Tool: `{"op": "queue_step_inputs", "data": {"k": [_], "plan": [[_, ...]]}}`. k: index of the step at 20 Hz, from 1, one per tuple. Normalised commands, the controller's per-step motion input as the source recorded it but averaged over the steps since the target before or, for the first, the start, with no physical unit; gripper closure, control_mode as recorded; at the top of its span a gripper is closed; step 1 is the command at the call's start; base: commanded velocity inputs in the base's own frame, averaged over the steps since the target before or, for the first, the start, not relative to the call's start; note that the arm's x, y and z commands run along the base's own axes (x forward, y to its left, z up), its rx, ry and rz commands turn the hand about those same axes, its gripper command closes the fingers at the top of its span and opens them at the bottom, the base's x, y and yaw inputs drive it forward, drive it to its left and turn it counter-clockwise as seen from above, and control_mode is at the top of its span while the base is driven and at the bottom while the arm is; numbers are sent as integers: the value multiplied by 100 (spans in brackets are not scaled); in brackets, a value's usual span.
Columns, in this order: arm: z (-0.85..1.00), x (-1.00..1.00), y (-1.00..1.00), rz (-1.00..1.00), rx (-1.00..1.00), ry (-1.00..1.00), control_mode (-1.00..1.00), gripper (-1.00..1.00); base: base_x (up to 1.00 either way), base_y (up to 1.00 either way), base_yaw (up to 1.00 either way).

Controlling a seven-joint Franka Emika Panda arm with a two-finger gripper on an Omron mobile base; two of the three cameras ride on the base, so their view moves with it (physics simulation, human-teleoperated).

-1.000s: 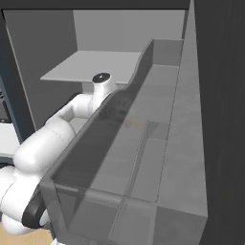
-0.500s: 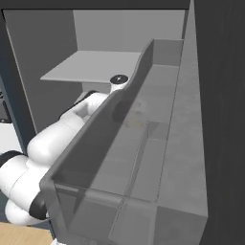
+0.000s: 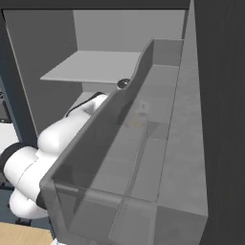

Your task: Place one corn and one chicken drumstick in each tupperware on the nearby counter, to pack two identical lunches.

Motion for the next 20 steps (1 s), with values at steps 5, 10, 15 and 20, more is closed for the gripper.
{"op": "queue_step_inputs", "data": {"k": [5,10,15,20], "plan": [[-22,34,0,8,0,0,-100,-100,0,0,0],[-19,30,0,8,0,0,-100,-100,0,0,0],[-18,36,-1,8,0,0,-100,-100,0,0,0],[-21,24,-14,8,-3,0,-100,-100,0,0,0]]}}
